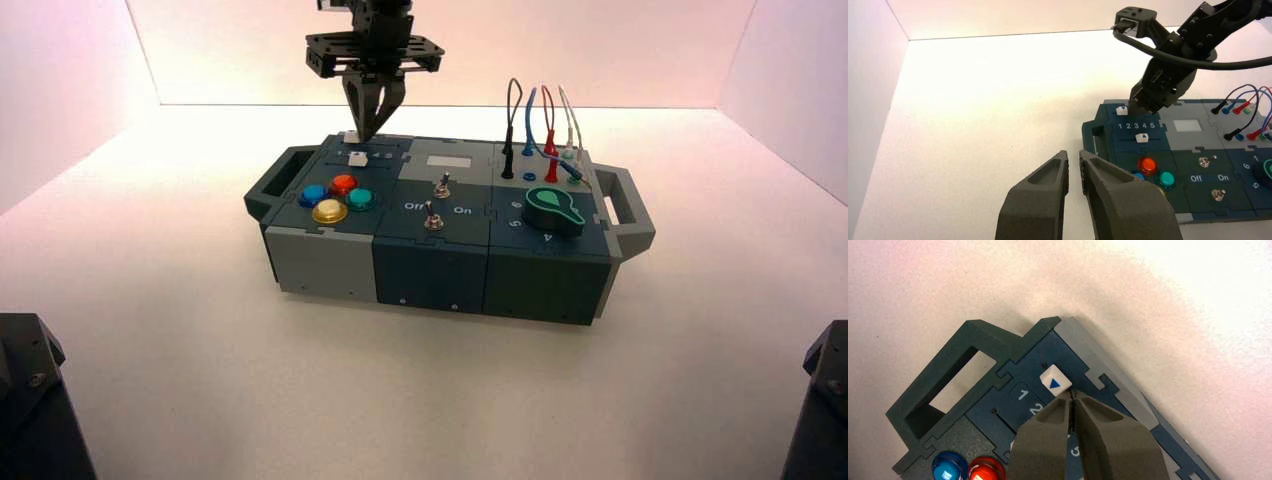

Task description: Move the top slider to position 1.

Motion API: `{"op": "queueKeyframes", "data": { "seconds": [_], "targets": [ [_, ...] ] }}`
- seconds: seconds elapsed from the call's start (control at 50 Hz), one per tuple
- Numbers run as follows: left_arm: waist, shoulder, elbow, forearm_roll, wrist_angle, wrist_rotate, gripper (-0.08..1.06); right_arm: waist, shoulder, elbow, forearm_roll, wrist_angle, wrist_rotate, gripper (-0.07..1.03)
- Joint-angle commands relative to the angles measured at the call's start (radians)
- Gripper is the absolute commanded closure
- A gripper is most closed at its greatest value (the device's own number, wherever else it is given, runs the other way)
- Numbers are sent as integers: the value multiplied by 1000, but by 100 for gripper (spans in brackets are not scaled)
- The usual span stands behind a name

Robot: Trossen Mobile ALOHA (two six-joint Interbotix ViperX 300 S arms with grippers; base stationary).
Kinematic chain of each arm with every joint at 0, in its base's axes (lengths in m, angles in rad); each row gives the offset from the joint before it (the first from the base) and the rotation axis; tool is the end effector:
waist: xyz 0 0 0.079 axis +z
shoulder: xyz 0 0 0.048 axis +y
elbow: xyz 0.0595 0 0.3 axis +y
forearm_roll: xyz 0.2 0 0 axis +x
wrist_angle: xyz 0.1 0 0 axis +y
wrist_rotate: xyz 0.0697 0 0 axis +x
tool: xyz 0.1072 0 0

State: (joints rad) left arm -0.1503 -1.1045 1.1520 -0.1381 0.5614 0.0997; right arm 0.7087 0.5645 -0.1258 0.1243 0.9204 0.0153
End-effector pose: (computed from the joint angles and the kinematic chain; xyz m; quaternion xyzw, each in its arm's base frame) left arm 0.1994 -0.0433 0.2005 0.0032 0.2984 -0.1039 0.9488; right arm 0.3834 0.3517 0.0492 -0.1555 0.6113 0.2786 0.7242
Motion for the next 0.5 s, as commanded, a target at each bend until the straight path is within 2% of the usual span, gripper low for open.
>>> {"op": "queueKeyframes", "data": {
  "seconds": [0.02, 0.3, 0.5],
  "targets": [
    [3, 15, -18, 0, -6, 2, 82, 11, -17, -52, 18, 3, 0, 99],
    [3, 21, -18, 0, -6, 2, 82, 11, -11, -94, 21, 37, -2, 99],
    [3, 41, -20, 0, -5, 2, 82, 18, -49, -51, 25, 84, -2, 99]
  ]
}}
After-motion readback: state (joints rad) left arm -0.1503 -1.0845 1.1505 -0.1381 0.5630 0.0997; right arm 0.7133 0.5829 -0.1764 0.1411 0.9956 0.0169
